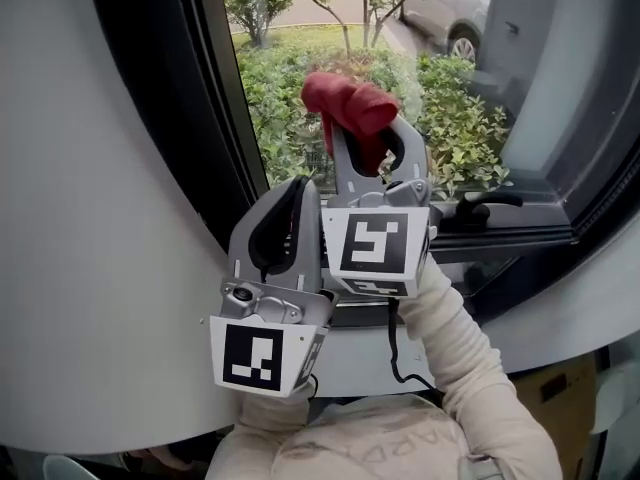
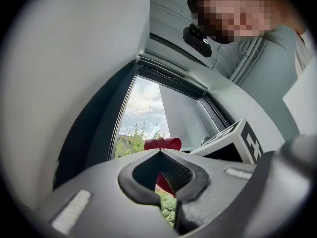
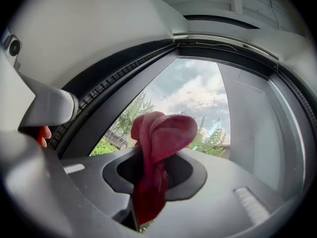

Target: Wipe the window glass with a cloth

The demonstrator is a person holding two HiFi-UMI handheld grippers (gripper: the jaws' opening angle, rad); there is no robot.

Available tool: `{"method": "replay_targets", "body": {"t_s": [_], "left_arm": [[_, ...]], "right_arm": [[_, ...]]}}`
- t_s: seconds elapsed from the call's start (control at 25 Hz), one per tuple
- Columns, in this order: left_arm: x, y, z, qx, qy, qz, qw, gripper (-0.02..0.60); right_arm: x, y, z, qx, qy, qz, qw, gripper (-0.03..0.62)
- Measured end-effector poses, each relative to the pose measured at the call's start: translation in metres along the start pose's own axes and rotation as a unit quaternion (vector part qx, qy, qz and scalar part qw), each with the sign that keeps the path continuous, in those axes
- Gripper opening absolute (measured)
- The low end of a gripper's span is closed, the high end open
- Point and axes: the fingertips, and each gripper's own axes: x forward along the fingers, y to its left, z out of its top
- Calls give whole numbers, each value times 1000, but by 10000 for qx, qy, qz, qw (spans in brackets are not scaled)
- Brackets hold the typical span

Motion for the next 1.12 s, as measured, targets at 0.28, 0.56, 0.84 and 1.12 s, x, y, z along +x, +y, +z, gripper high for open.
{"method": "replay_targets", "body": {"t_s": [0.28, 0.56, 0.84, 1.12], "left_arm": [[-2, 5, -5, -47, 4, 103, 9999, 1], [7, -8, -7, -64, 11, 97, 9999, 1], [28, -42, -14, -121, 59, -79, 9999, 1], [48, -85, -20, -217, 72, -293, 9993, 1]], "right_arm": [[-10, 14, -28, -93, 128, 104, 9998, 124], [-17, 2, -39, -216, 213, 179, 9994, 126], [-34, -51, -58, -81, 349, -83, 9993, 127], [-57, -115, -79, -60, 456, -482, 9978, 129]]}}
